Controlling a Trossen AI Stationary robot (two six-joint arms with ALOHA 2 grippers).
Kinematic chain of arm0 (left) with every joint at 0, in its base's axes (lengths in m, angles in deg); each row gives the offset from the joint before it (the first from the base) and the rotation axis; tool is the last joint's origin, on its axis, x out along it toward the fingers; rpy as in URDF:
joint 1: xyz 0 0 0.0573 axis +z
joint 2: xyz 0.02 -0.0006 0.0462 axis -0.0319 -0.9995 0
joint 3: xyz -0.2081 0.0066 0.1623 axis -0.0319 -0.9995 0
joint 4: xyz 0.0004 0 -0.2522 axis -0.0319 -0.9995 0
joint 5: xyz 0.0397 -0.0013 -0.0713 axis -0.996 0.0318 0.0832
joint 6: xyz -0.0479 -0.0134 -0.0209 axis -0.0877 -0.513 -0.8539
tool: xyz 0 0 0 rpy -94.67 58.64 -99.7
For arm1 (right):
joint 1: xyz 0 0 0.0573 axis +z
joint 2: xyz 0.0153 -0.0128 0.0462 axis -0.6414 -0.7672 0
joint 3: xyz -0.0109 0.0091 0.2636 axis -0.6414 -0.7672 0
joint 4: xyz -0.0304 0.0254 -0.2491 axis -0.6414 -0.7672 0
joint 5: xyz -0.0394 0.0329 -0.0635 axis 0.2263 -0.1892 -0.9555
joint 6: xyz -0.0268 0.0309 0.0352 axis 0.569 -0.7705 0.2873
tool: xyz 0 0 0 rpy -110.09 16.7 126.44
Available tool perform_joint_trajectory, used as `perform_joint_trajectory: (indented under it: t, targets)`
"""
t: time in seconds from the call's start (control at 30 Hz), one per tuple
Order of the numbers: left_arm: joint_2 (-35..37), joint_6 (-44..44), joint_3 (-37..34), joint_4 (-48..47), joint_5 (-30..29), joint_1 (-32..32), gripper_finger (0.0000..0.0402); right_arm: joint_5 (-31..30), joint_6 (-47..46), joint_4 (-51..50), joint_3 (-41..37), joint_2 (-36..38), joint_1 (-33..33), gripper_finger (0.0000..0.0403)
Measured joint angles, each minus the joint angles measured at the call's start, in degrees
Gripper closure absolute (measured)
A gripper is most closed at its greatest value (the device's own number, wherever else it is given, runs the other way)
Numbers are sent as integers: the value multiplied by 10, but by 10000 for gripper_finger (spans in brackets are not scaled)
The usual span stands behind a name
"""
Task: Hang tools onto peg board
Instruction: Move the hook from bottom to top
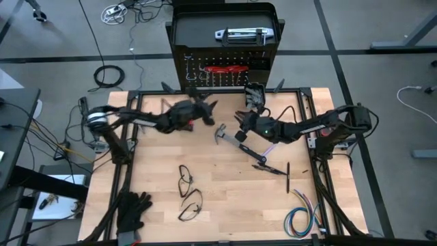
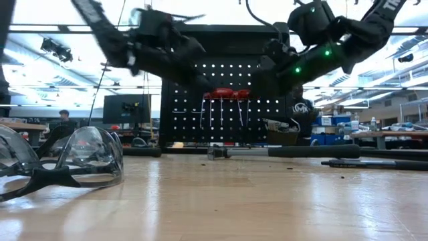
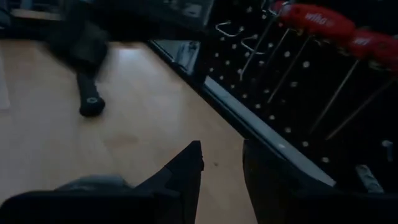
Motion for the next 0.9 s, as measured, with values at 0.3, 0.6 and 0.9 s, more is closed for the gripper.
perform_joint_trajectory:
  t: [0.3, 0.6, 0.9]
  targets:
    - [-53, 28, 104, -16, -88, 43, 207, 48, -27, -48, -40, 52, -20, 279]
    - [-25, 55, 133, -121, -66, 75, 247, 67, -18, -88, -58, 132, -38, 280]
    - [-28, 49, 181, -219, -56, 105, 270, 166, -19, -67, -76, 118, -112, 281]
